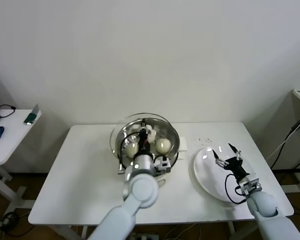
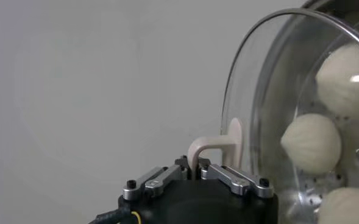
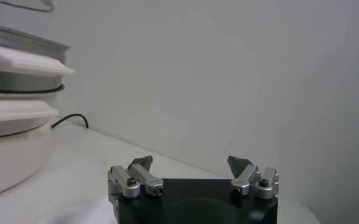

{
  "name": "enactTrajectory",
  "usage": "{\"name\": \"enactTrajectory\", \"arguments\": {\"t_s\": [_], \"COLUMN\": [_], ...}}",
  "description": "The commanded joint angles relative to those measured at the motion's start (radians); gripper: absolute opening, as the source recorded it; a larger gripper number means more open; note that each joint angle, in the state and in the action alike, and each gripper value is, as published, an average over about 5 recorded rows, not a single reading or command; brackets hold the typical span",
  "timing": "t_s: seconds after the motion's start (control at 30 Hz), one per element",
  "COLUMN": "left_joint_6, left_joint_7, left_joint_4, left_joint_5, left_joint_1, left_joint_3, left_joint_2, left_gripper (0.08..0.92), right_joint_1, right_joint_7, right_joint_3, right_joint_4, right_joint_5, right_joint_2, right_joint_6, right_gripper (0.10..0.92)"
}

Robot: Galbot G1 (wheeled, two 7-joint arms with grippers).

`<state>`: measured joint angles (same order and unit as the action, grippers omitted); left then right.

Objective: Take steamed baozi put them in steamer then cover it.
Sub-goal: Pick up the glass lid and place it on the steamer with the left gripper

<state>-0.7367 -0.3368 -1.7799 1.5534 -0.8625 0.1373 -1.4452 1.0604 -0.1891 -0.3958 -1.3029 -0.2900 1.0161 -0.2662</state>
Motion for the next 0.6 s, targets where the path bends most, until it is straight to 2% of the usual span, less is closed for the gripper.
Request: {"name": "enactTrajectory", "arguments": {"t_s": [0.03,0.6], "left_joint_6": [-0.049,-0.047], "left_joint_7": [0.003,0.000], "left_joint_4": [0.111,0.144], "left_joint_5": [0.020,0.017], "left_joint_1": [0.025,0.033], "left_joint_3": [0.018,-0.014], "left_joint_2": [-0.080,-0.093], "left_gripper": [0.158,0.158], "right_joint_1": [-0.002,-0.030], "right_joint_7": [-0.004,-0.007], "right_joint_3": [-0.001,0.007], "right_joint_4": [0.008,0.026], "right_joint_5": [0.003,0.015], "right_joint_2": [0.004,0.006], "right_joint_6": [-0.004,-0.008], "right_gripper": [0.823,0.823]}}
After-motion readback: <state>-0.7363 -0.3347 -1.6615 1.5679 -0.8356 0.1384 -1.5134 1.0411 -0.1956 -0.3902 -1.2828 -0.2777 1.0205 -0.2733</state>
